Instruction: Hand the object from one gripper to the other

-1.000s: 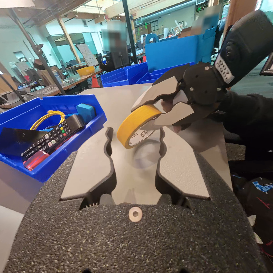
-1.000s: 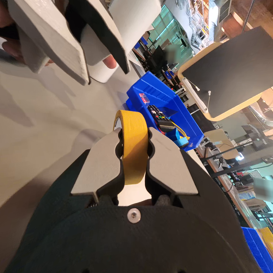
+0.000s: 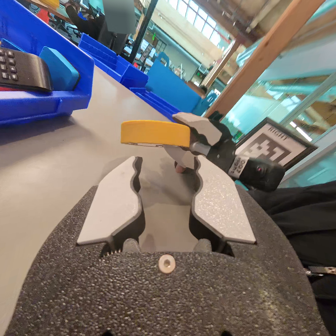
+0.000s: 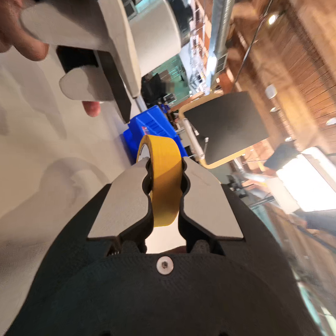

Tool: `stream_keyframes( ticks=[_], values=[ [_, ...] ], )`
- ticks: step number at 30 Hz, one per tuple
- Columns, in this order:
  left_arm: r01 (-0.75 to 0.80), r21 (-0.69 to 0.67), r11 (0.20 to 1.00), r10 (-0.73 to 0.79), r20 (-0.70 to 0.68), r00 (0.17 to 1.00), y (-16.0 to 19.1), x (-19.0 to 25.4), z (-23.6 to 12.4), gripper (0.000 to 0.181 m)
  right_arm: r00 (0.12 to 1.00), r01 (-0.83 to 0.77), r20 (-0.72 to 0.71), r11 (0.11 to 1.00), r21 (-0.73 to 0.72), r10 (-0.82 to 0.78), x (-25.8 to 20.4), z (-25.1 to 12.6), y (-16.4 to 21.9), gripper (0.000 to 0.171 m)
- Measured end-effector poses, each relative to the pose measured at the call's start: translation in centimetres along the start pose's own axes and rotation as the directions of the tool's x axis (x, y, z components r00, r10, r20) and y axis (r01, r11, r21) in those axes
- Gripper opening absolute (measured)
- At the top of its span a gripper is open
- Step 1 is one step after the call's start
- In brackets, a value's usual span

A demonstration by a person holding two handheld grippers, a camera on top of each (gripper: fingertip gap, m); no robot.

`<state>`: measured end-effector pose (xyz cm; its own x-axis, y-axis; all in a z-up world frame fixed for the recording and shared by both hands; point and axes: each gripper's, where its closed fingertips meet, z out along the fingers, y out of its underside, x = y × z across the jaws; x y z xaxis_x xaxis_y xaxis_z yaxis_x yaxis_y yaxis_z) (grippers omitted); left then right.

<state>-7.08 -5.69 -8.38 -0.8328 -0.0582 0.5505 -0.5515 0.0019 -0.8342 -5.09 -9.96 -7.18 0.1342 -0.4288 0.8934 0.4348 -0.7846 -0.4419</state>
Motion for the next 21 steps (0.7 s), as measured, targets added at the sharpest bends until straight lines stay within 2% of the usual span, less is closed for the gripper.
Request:
stream_keyframes(
  ticks=[4,10,16,21],
  values=[
    [0.142,0.075,0.987,-0.137,-0.064,0.988,-1.1,-0.1,-0.5,0.061,0.973,0.198,-0.124,0.98,0.026,-0.193,0.6,-0.4,-1.2,0.028],
    [0.298,0.092,0.95,-0.284,-0.141,0.948,-1.2,0.1,0.1,0.069,0.863,0.475,-0.231,0.878,0.064,-0.45,-0.7,-0.9,-3.7,0.028],
    [0.356,0.059,0.933,-0.349,-0.107,0.931,-0.3,-0.2,1.2,0.068,0.845,0.523,-0.205,0.844,0.121,-0.494,-2.2,-1.1,-4.6,0.028],
    [0.37,0.08,0.926,-0.363,-0.083,0.928,-0.3,-0.6,1.2,0.048,0.872,0.483,-0.182,0.859,0.168,-0.454,-2.7,-1.4,-5.1,0.028]
  ],
)
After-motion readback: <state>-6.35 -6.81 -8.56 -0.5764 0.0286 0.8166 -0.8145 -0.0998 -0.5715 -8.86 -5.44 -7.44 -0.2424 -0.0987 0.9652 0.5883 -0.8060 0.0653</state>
